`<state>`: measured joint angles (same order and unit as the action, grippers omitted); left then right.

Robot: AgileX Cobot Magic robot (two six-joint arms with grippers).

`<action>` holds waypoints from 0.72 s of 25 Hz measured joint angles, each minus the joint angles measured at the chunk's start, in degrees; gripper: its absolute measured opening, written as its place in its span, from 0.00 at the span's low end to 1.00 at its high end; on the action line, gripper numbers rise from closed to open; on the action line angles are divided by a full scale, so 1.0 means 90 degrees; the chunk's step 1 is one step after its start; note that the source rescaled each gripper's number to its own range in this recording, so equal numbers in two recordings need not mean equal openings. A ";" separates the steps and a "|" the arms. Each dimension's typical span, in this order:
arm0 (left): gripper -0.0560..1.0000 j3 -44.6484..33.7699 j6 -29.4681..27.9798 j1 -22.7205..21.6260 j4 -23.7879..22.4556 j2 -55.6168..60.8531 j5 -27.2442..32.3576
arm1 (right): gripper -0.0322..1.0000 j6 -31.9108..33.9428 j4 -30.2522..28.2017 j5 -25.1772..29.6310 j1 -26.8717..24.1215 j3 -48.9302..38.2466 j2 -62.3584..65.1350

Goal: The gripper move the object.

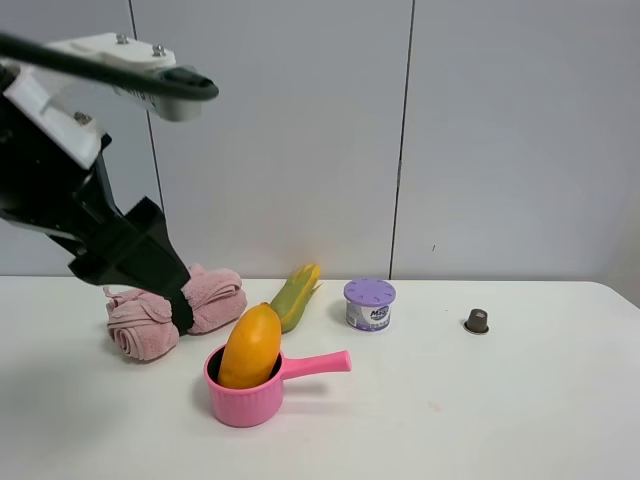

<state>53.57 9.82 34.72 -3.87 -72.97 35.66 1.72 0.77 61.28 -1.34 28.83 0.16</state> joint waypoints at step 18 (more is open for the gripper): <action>0.84 0.0560 -0.0959 -0.2489 -0.0970 0.0933 0.2254 | 1.00 0.0000 0.0000 0.0000 0.0000 0.0000 0.0000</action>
<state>58.61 1.18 12.32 -12.60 -64.57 55.95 1.72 0.77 61.28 -1.34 28.83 0.16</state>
